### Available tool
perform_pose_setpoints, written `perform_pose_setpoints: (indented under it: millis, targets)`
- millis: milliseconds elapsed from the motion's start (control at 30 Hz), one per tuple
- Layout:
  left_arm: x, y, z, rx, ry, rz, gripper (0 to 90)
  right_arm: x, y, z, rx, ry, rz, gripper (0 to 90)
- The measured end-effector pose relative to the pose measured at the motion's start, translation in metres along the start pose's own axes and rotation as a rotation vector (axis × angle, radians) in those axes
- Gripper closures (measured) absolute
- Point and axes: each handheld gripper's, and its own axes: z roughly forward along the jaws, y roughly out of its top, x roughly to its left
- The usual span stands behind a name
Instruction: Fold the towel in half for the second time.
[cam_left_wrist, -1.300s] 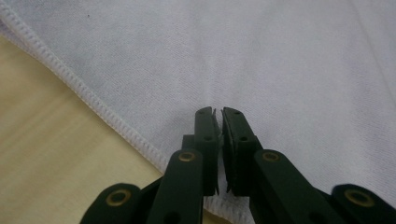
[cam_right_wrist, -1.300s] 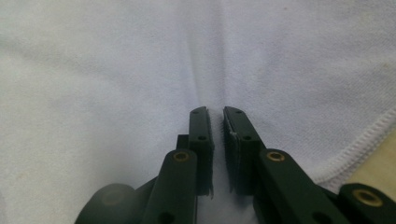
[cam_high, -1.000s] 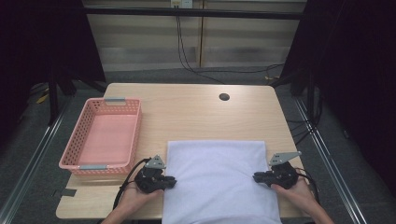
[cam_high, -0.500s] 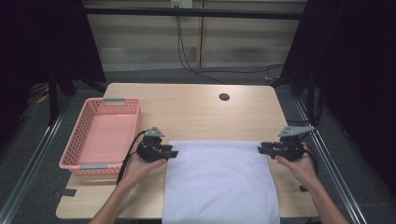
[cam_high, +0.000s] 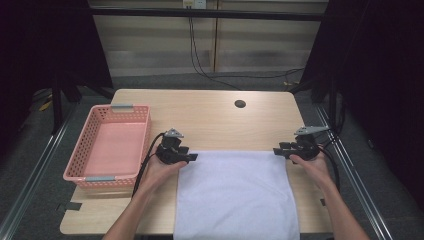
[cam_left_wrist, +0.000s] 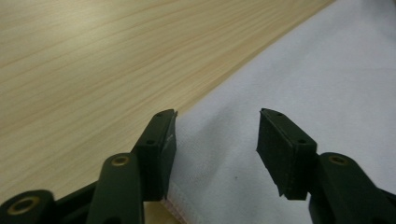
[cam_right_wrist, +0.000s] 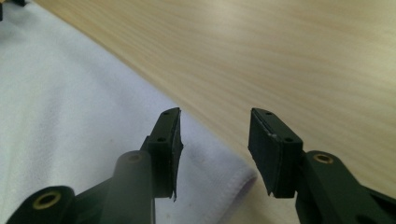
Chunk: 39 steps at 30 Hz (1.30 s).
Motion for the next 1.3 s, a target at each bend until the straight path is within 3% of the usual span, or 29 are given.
perform_pose_setpoints:
  millis: [133,200,433,633,667,800,933,1033,1100,1200,1300]
  targets:
    - [0.003,-0.003,0.002,0.007,0.007,-0.002,42.2,-0.002,-0.007,0.007,0.046,0.001,-0.002,50.2]
    - [0.004,-0.003,0.000,0.006,0.027,0.000,40.8,-0.001,-0.009,0.008,0.040,0.005,-0.001,49.4]
    - [0.007,-0.007,0.002,-0.001,0.022,-0.023,37.8,0.001,-0.012,0.013,0.063,0.003,-0.006,49.0]
    - [0.014,-0.012,-0.001,-0.005,0.030,-0.036,37.6,0.000,-0.013,0.015,0.069,0.005,-0.012,60.8]
    - [0.015,-0.013,-0.002,0.003,0.051,-0.040,37.0,0.000,-0.013,0.015,0.068,0.006,-0.011,63.2]
    - [0.021,-0.017,-0.004,-0.011,0.053,-0.075,37.5,0.000,-0.014,0.015,0.077,0.018,0.006,71.1]
    - [0.020,-0.017,-0.002,-0.003,0.058,-0.040,36.7,-0.001,-0.014,0.016,0.075,0.030,0.003,76.9]
    - [0.020,-0.017,-0.002,-0.001,0.040,-0.022,48.5,-0.001,-0.014,0.016,0.076,0.039,0.007,79.6]
    - [0.019,-0.018,0.000,-0.008,0.038,-0.020,59.6,-0.001,-0.014,0.016,0.076,0.039,0.006,77.7]
    - [0.020,-0.017,0.001,-0.005,0.025,-0.010,66.4,-0.003,-0.013,0.014,0.056,0.006,0.006,59.7]
    - [0.020,-0.016,0.003,-0.011,0.017,-0.005,65.1,-0.008,-0.011,0.013,0.023,-0.017,0.016,51.3]
